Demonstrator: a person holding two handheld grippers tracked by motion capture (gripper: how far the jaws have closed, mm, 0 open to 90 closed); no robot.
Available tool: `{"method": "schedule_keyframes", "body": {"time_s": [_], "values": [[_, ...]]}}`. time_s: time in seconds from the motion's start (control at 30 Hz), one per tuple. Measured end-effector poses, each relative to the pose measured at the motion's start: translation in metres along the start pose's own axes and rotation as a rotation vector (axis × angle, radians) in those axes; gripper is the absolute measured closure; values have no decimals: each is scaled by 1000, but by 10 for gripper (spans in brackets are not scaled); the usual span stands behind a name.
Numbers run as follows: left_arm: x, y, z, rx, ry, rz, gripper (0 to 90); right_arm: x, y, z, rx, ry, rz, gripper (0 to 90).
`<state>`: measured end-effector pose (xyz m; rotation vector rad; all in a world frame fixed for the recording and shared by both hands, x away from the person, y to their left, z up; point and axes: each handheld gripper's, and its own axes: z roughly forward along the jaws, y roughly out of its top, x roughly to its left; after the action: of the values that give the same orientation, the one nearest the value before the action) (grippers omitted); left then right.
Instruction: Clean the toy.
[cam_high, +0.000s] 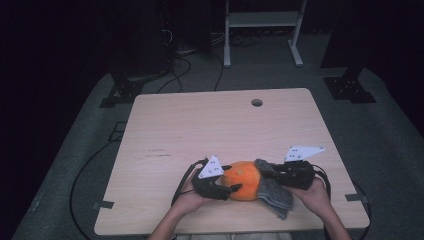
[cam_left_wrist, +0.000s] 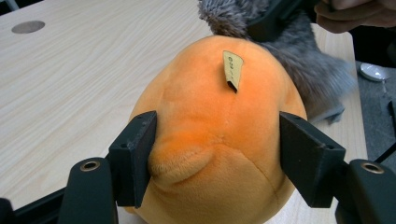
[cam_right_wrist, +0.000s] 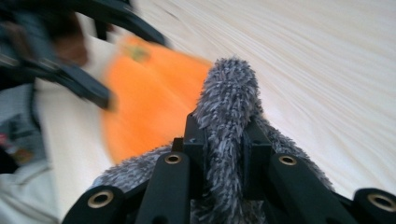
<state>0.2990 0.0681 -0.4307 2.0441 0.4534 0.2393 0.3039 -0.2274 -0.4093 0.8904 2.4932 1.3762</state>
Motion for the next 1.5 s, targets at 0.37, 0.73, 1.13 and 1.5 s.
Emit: {"method": "schedule_keyframes", "body": {"time_s": [0.37, 0.73, 1.13, 1.5], "values": [[-4, 8, -10, -57, 55, -22, 376, 33, 23, 8, -41, 75, -98, 755], [-7, 7, -6, -36, 49, -4, 366, 33, 26, 6, -57, 92, -80, 755], [-7, 8, -3, -24, 41, -5, 295, 27, 21, 2, -74, 111, -61, 752], [2, 0, -1, -18, -4, 0, 263, 8, 7, 12, -16, 76, -4, 756]]}}
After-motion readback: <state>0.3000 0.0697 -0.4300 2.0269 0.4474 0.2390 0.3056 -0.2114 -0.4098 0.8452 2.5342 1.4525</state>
